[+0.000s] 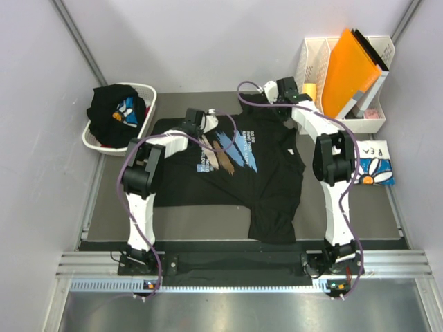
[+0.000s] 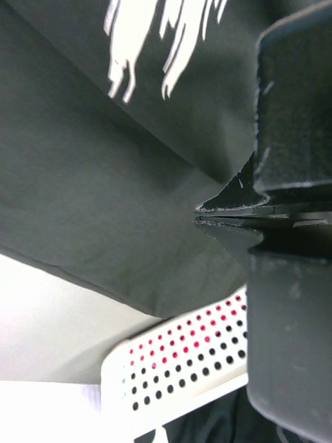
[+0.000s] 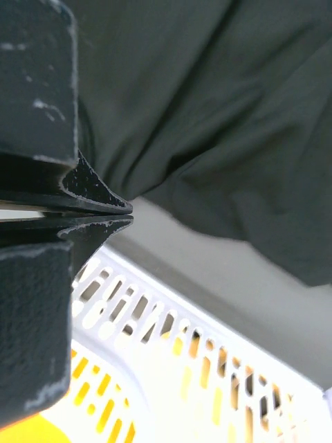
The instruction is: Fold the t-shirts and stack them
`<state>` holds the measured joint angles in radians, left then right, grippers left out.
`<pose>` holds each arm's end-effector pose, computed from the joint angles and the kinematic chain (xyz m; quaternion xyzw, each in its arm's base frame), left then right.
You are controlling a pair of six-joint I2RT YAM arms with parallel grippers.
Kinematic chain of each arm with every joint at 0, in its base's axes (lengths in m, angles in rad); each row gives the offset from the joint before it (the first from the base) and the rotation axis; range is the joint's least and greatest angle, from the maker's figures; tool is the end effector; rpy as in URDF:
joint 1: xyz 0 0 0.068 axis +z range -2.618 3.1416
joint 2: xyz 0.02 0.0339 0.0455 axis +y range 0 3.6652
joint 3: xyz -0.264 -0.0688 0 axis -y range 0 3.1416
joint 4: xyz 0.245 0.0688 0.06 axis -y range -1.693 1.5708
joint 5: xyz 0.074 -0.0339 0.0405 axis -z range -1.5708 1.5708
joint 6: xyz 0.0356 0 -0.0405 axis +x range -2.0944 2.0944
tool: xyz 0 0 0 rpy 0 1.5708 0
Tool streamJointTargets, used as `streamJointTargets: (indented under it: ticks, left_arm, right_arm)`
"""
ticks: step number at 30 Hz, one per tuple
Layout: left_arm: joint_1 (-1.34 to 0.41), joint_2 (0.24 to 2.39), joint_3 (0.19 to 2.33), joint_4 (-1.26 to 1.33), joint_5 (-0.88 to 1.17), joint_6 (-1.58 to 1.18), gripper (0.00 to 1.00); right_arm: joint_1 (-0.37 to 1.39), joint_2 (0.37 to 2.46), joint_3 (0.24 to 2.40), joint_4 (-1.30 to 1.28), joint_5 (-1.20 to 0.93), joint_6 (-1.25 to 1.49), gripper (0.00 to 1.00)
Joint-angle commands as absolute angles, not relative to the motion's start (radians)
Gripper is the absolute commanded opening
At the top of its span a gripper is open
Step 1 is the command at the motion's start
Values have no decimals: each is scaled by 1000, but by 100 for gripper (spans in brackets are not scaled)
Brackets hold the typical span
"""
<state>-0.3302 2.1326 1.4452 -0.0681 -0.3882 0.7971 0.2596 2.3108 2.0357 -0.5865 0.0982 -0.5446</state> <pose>0.4451 -0.1383 0.1545 0.4166 0.8023 0.2623 0.3375 0.5048 0.1305 0.2166 -0.3509 0.8686 -0.0948 0.3367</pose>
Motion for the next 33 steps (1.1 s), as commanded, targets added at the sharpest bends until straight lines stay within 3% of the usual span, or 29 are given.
streamJointTargets:
  ticks: [1, 20, 33]
  left_arm:
    - [-330, 2074, 1473, -41, -304, 719, 0]
    - [-356, 2160, 1534, -40, -380, 824, 0]
    - [-390, 1996, 1425, -58, -362, 834, 0]
  right_arm:
    - [267, 2361, 2109, -566, 21, -474, 0]
    - [276, 2510, 2184, -569, 123, -538, 0]
    - [282, 2620, 2240, -411, 307, -692, 0]
